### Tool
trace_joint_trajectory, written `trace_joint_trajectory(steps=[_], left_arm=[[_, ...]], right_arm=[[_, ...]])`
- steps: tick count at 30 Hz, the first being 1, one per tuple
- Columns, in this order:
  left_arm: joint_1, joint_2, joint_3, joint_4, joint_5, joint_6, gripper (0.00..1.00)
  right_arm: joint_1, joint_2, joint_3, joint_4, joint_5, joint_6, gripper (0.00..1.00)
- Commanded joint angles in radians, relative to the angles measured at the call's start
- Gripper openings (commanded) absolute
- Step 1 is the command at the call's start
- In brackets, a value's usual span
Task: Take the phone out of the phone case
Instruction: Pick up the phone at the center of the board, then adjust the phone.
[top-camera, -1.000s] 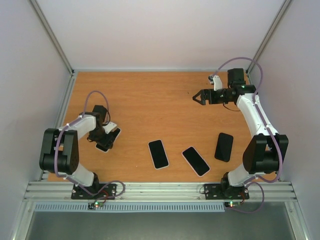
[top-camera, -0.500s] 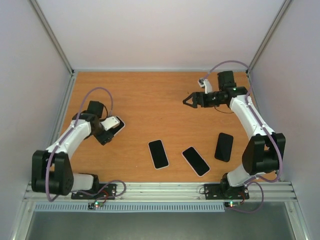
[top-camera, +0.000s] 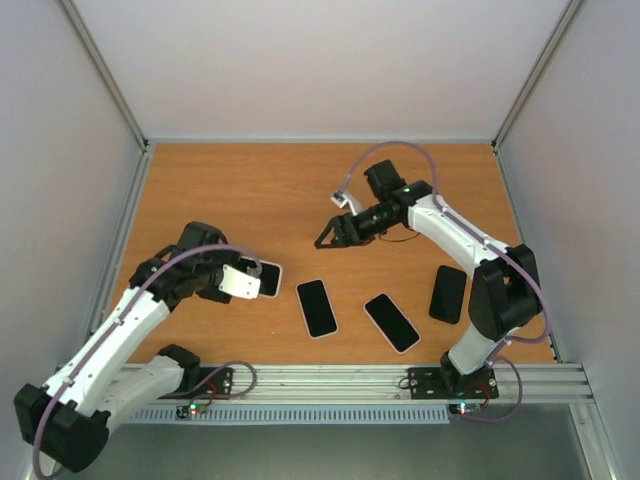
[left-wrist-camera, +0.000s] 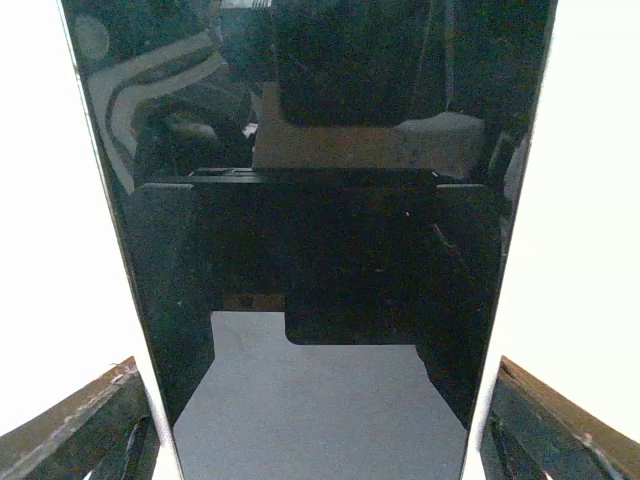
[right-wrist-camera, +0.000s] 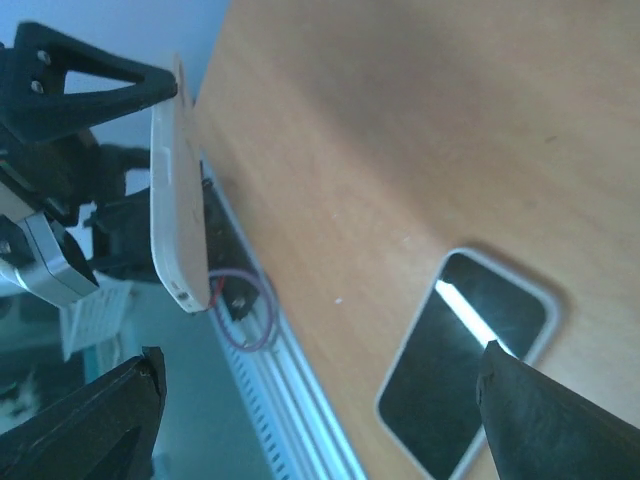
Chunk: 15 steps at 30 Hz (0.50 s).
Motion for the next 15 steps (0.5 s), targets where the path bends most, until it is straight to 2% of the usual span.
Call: trace_joint_trajectory(steps=[1, 6, 15], left_arm=[[-0.065, -0.056, -0.019, 0.027, 0.015, 0.300, 0.51], [-0.135, -0.041, -0.001, 0.030, 0.004, 0.389, 0.51], [-0.201, 0.009, 0.054, 0.026, -0.007, 0.464, 0.51]], right_arm=[[0.090, 0.036, 0.055, -0.052, -0.073, 0.039, 0.87], [0.188, 0.089, 0.126, -0.093, -0.058, 0.038, 0.87], [0.283, 0.187, 0.226, -0.117, -0.061, 0.061, 0.83]])
